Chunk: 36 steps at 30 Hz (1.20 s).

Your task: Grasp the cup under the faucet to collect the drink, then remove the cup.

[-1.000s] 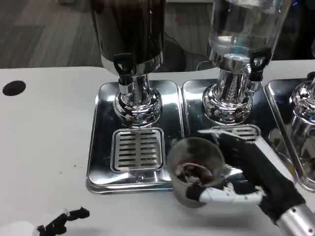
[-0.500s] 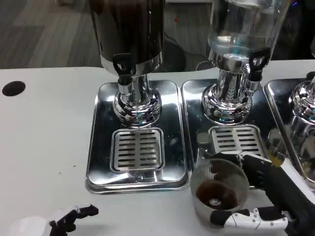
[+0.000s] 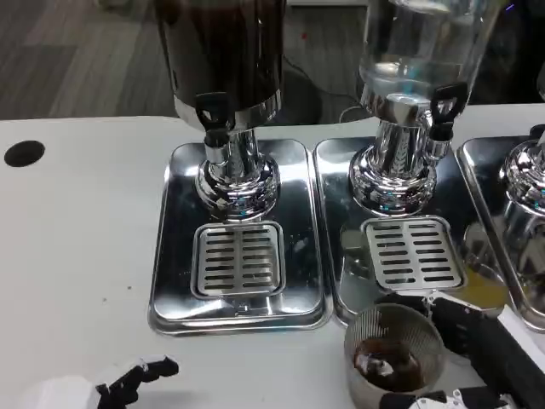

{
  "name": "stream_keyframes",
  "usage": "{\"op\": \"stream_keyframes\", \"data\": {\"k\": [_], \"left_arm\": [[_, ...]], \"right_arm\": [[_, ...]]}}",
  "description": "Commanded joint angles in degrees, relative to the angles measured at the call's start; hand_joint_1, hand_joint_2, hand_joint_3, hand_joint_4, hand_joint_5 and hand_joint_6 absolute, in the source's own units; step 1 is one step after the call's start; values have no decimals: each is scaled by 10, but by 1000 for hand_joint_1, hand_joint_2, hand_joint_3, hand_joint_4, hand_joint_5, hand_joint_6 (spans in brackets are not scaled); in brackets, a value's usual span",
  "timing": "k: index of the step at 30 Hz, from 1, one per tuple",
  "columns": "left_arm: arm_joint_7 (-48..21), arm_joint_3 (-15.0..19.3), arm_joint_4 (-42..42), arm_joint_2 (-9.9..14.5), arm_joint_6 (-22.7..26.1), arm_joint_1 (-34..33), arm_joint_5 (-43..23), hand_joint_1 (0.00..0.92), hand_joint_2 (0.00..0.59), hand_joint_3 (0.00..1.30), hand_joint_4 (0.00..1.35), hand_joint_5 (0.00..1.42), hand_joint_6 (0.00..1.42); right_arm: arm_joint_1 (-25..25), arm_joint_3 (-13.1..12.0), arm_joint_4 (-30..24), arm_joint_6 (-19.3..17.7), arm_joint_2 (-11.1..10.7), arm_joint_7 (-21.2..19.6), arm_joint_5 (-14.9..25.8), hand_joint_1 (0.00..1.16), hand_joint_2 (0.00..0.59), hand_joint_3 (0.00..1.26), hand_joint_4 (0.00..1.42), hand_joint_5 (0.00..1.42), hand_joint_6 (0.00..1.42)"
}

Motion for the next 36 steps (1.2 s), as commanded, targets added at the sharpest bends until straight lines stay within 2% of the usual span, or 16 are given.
{"op": "stream_keyframes", "data": {"k": [1, 6, 10, 14, 16, 17, 19, 22, 24, 27, 28, 29, 31, 32, 34, 36], "left_arm": [[-7, -2, -17, 2, 9, 10, 12, 5, 83, 390, 347, 429, 645], [-9, -8, -18, 3, 15, 9, 15, 6, 83, 390, 347, 434, 646], [-10, -12, -17, 3, 18, 6, 19, 6, 83, 390, 347, 435, 647], [-10, -12, -15, 5, 21, 2, 17, 6, 83, 390, 347, 435, 647], [-8, -10, -13, 6, 21, 0, 12, 6, 83, 390, 347, 435, 647], [-5, -7, -12, 6, 19, 0, 7, 6, 83, 390, 347, 435, 646], [0, -3, -11, 7, 16, -2, 0, 6, 83, 390, 339, 427, 638], [6, 1, -8, 9, 12, -10, -11, 6, 83, 390, 338, 426, 637], [10, 3, -7, 9, 9, -14, -16, 4, 84, 390, 338, 426, 636], [21, 7, -5, 11, 2, -23, -20, 0, 85, 390, 338, 410, 601], [24, 8, -4, 12, -1, -25, -21, 0, 85, 390, 328, 402, 595], [29, 10, -4, 13, -3, -29, -17, 0, 85, 390, 324, 398, 576], [37, 11, -2, 15, -5, -40, -4, 0, 85, 356, 253, 307, 504], [43, 11, -2, 16, -3, -47, 11, 0, 89, 307, 180, 222, 411], [49, 2, 7, 19, 9, -75, 73, 0, 132, 197, 28, 91, 272], [48, -4, 30, 21, 29, -111, 115, 0, 148, 116, 1, 48, 215]], "right_arm": [[-13, -4, 20, -40, 3, 2, 14, 859, 74, 454, 421, 405, 323], [-14, 0, 40, -63, 1, 4, 10, 845, 79, 343, 289, 295, 145], [-13, 4, 38, -73, 1, 6, 8, 795, 72, 195, 177, 214, 122], [-14, 11, 24, -72, -1, 18, 23, 726, 84, 149, 145, 194, 104], [-8, 12, -11, -47, 0, 34, 65, 569, 156, 177, 163, 201, 114], [-2, 11, -40, -19, 3, 45, 106, 498, 227, 213, 179, 204, 125], [7, 2, -96, 22, 5, 52, 165, 462, 329, 248, 190, 205, 136], [7, -32, -174, 72, -12, 35, 178, 441, 426, 265, 187, 174, 122], [1, -51, -204, 98, -23, 23, 166, 437, 492, 271, 178, 169, 100], [-12, -90, -230, 115, -32, -32, 77, 466, 561, 272, 168, 140, 48], [-16, -99, -235, 114, -35, -51, 34, 477, 570, 266, 158, 125, 28], [-21, -104, -240, 112, -43, -78, -38, 492, 583, 257, 138, 104, 6], [-31, -98, -243, 118, -57, -128, -175, 512, 586, 222, 86, 47, 0], [-35, -90, -239, 123, -59, -147, -225, 521, 584, 202, 57, 15, 0], [-38, -66, -224, 142, -52, -189, -308, 533, 586, 153, 4, 1, 0], [-39, -45, -191, 158, -44, -243, -375, 528, 586, 122, 0, 0, 0]]}}
